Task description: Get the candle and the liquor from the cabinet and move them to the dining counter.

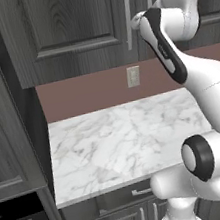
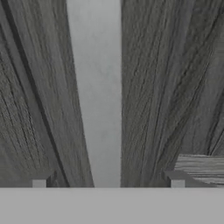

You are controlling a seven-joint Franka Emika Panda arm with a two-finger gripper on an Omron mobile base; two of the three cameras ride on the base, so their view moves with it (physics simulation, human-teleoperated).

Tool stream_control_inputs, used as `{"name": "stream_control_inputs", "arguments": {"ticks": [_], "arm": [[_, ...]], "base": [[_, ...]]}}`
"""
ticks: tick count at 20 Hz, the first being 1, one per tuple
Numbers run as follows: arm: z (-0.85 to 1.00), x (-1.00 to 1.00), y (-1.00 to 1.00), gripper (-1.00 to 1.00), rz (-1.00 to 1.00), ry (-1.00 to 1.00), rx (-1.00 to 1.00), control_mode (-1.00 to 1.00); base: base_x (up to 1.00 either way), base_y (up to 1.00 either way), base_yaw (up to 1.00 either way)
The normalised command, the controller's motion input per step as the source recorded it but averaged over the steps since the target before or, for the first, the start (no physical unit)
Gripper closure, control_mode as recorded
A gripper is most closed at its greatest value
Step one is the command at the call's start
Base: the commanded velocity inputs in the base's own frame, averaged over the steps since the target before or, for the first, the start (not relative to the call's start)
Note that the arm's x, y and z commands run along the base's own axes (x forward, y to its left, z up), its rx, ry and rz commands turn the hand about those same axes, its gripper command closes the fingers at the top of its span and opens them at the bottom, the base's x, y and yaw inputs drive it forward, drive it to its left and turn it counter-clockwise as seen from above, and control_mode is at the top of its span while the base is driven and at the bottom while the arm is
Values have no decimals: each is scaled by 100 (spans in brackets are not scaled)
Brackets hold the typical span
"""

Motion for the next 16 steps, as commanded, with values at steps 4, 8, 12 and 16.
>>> {"name": "stream_control_inputs", "arguments": {"ticks": [4,8,12,16], "arm": [[18,0,0,-100,0,-25,0,-100],[21,10,-1,-100,-1,-19,0,-100],[25,30,0,-100,-1,-4,0,-100],[23,45,4,-100,0,1,4,-100]], "base": [[0,0,0],[0,0,0],[0,0,0],[0,0,0]]}}
